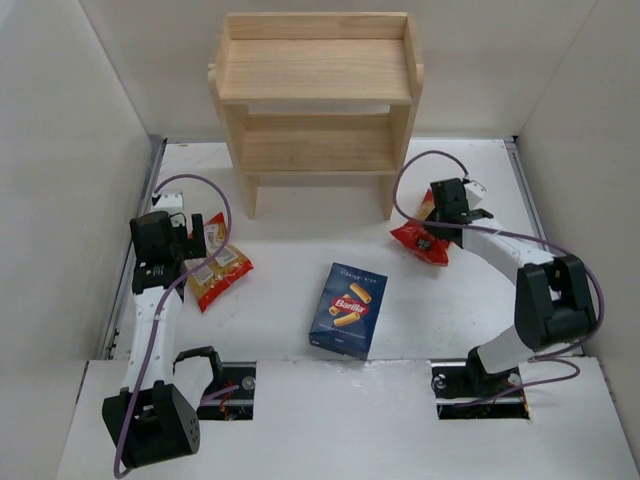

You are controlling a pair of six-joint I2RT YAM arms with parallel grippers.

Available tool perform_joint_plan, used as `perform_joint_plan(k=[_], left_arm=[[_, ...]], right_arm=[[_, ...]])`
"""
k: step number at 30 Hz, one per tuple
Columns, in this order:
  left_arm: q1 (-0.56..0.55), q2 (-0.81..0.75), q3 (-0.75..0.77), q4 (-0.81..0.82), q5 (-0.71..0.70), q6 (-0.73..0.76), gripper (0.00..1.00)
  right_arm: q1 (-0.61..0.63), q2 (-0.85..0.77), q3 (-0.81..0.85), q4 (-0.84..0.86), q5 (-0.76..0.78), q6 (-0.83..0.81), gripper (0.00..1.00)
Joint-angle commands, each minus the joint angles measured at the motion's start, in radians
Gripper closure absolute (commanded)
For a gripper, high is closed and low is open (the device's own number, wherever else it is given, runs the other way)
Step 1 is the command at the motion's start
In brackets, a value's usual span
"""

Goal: Place and organize the pasta boxes and bags onto the shelf

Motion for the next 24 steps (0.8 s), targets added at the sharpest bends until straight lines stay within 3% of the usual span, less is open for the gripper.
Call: perform_joint_plan(k=[1,13,19,24], left_arm=[[0.011,-0.026,-0.013,0.039,0.013,0.013,0.0],[0.019,-0.034,-0.028,0.051,0.007,0.021,0.0],[0.006,-0.014,-0.036,0.068,0.001,0.021,0.0],[0.011,0.005,-0.034,0.084,-0.008,0.021,0.0]], right_arm=[[-0.025,-0.157,-0.055,0.067,-0.002,-0.027,1.0],[-0.063,-0.454,0.126,0.052,0.178,-0.37,1.0],[-0.051,-0.422,0.515,0.121,0.234,-0.676,1.0],[0.029,-0.261,0.94,0.312,0.25,-0.878,1.0]])
